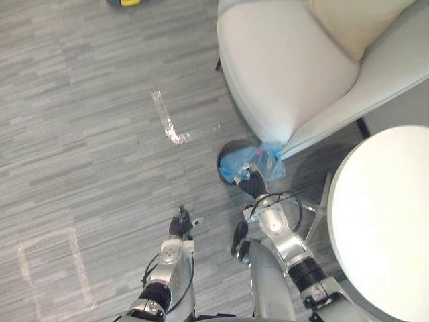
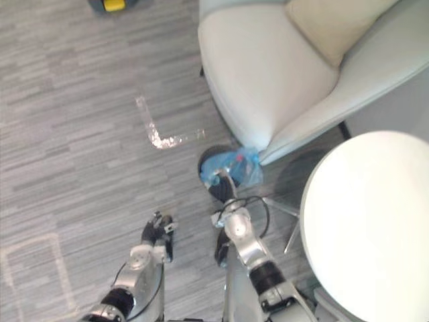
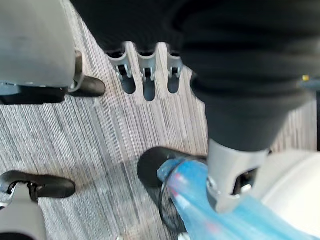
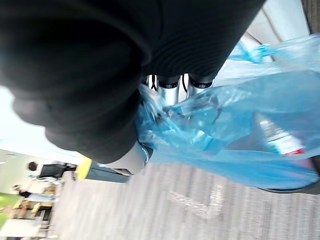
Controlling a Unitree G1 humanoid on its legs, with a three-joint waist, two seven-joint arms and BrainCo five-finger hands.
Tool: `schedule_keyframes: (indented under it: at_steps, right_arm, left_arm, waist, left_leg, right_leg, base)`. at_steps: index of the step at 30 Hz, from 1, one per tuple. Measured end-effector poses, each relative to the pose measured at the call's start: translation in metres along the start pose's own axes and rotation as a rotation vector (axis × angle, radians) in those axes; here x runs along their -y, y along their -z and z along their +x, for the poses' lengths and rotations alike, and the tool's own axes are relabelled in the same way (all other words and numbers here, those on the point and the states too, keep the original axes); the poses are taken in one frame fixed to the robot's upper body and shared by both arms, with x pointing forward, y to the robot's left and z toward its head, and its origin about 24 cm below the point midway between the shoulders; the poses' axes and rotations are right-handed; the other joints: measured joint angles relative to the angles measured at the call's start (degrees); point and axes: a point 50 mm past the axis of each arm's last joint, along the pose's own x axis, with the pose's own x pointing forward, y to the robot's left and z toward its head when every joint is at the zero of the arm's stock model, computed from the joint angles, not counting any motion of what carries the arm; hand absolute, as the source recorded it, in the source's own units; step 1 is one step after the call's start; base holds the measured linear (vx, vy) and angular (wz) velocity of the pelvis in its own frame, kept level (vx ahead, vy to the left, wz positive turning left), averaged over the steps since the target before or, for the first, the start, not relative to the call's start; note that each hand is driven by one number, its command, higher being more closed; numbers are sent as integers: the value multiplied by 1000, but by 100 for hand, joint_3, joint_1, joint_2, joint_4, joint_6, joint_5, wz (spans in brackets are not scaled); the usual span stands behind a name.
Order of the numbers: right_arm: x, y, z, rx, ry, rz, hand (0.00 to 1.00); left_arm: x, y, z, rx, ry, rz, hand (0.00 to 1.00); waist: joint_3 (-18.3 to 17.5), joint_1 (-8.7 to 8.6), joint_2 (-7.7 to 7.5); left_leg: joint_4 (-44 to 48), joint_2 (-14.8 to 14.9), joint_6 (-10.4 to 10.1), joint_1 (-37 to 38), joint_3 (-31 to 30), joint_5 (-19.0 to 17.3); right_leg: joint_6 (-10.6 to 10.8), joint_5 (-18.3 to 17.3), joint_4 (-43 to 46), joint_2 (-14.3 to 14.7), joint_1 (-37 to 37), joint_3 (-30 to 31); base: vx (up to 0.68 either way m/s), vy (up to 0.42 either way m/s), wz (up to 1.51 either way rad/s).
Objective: Gather rubbish on tea table into small bin, then transfer packed bag to large trash can.
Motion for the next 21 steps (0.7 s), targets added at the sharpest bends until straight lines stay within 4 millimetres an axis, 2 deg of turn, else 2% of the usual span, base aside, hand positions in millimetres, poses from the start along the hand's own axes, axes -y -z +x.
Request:
schedule_keyframes:
  at_steps: [3, 5, 6, 12, 15, 17, 21]
  right_arm:
    - [-4, 8, -14, -27, -18, 42, 100]
    - [-2, 13, -18, -44, -17, 52, 100]
    - [2, 17, -19, -55, -18, 44, 100]
    - [14, 22, -20, -72, -25, 59, 100]
    - [20, 27, -25, -87, -45, 68, 100]
    - [26, 21, -25, -51, -63, 66, 100]
    - [30, 13, -24, -12, -84, 103, 100]
  left_arm:
    - [4, 19, -11, -46, 43, 62, 0]
    - [3, 25, -14, -62, 62, 91, 0]
    - [0, 29, -17, -71, 69, 114, 0]
    - [-13, 26, -21, -35, 86, 187, 0]
    - [-12, 25, -28, -7, 126, 206, 0]
    - [-7, 18, -33, 39, 163, 200, 0]
    - [-5, 15, -39, 66, 186, 196, 0]
  waist:
    - [-398, -46, -19]
    - [-547, -66, 30]
    - [-638, -88, 105]
    - [-825, -99, 196]
    - [-1079, -111, 279]
    - [-1189, -121, 337]
    - [-1249, -124, 340]
  left_leg:
    - [-572, -100, 22, 453, 10, 223]
    - [-885, -140, -11, 695, 0, 367]
    - [-1118, -157, -2, 927, 19, 445]
    - [-1475, -192, 12, 1485, 144, 476]
    - [-1708, -249, 37, 1789, 156, 512]
    - [-1866, -275, 54, 1932, 176, 565]
    - [-1946, -294, 56, 2090, 206, 581]
  right_leg:
    - [1, 127, -419, 8, 356, 4]
    - [28, 257, -703, 37, 577, 8]
    - [62, 390, -1027, 89, 842, 30]
    - [116, 687, -1702, 191, 1452, 175]
    - [162, 767, -1961, 186, 1738, 227]
    - [170, 853, -2099, 190, 1835, 287]
    - [193, 913, -2186, 194, 1907, 395]
  base:
    - [139, -6, 5]
    - [179, 23, -2]
    - [168, 42, -7]
    - [86, 41, -16]
    - [44, 38, -7]
    - [-4, 27, -11]
    - [-48, 25, -14]
